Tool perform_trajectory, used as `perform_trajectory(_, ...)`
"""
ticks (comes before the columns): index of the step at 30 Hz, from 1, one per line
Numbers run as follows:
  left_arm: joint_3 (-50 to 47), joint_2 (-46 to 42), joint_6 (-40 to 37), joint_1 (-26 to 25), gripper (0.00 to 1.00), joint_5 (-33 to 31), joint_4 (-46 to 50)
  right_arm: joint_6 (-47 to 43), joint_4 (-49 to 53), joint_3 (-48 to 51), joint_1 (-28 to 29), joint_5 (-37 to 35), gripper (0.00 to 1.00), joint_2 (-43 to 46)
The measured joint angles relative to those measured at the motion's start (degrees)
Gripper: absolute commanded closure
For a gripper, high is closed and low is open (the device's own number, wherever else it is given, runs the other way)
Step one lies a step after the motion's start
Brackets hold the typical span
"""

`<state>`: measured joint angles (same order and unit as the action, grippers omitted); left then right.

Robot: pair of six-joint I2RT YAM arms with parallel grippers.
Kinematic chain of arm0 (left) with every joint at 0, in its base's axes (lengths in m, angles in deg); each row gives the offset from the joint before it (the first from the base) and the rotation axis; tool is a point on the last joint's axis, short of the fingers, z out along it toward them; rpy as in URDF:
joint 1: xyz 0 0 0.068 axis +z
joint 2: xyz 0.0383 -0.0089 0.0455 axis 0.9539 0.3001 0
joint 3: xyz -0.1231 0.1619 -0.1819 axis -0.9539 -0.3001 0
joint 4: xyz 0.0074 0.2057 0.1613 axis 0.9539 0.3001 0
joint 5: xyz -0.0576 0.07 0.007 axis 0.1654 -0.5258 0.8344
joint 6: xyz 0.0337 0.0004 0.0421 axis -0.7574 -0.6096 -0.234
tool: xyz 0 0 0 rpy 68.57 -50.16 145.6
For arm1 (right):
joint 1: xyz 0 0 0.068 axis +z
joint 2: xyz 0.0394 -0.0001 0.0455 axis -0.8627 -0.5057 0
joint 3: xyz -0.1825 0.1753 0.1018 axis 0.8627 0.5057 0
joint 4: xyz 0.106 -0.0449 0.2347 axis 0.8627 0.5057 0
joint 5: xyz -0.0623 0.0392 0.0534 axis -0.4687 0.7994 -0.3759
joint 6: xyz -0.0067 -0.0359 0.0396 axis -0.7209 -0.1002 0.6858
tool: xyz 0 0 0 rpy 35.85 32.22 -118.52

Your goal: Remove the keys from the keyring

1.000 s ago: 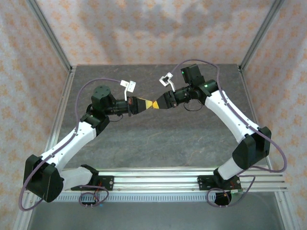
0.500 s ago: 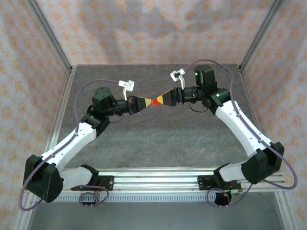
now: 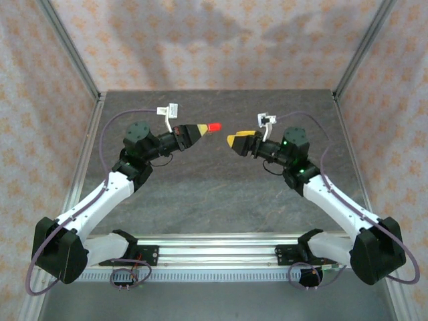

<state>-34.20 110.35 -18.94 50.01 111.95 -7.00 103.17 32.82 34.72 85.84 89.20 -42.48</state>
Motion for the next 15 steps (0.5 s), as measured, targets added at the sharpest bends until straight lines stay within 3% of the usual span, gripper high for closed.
perform_trajectory(9, 0.00, -0.11, 6.45, -0.81, 1.00, -1.14, -5.99, 2.91, -20.52, 0.42, 5.77, -0.33, 0.23, -4.92)
perform_trajectory(15, 0.00, -0.13, 9.86, -1.49, 1.00, -1.31, -9.31, 2.25, -27.52, 0.42, 9.03, -2.03, 0.21, -8.28)
